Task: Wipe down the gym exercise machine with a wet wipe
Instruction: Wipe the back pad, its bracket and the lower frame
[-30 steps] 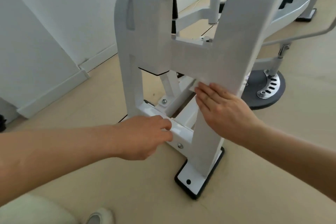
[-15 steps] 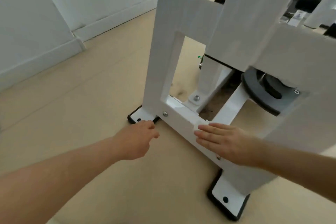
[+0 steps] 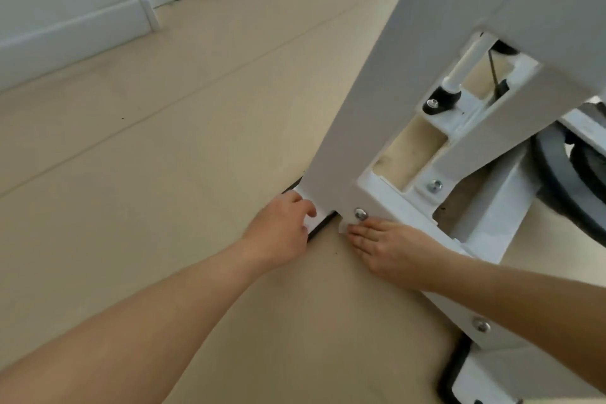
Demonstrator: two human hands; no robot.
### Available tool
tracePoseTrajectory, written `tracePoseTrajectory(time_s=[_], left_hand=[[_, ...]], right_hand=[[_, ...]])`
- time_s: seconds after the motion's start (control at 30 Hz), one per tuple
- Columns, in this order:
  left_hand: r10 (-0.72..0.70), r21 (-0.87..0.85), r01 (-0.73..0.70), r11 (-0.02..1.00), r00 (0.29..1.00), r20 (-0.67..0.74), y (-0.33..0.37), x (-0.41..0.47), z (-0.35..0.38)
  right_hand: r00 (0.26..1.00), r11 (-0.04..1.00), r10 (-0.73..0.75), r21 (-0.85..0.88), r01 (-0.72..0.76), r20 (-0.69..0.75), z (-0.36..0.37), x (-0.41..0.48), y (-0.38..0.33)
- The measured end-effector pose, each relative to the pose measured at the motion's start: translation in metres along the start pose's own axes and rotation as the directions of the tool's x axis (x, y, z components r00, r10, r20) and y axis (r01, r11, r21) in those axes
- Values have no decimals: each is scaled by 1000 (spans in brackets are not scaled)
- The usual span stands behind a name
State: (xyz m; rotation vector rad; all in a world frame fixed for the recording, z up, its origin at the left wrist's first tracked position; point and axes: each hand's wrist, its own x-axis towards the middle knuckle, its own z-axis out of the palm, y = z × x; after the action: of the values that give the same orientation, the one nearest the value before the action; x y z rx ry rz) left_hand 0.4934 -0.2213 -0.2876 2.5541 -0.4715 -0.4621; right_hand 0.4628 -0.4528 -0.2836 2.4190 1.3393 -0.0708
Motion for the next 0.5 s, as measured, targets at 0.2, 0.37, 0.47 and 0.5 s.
tracePoseTrajectory(time_s=[0.2, 0.37, 0.47, 0.5], left_hand=[[-91, -95, 87, 992, 995, -38, -41, 5, -12], [-191, -218, 159, 963, 973, -133, -56, 9, -12], [-120, -203, 92, 975, 984, -134, -59, 7, -12], [-101, -201, 74, 977, 987, -126, -59, 6, -11]], right_hand=[[964, 945, 191, 300, -130, -185, -23, 76, -17], [877, 753, 470, 473, -457, 98, -10, 135, -49], [842, 651, 526, 581, -489, 119, 5, 124, -81], [837, 645, 538, 591, -485, 99, 4, 118, -82]])
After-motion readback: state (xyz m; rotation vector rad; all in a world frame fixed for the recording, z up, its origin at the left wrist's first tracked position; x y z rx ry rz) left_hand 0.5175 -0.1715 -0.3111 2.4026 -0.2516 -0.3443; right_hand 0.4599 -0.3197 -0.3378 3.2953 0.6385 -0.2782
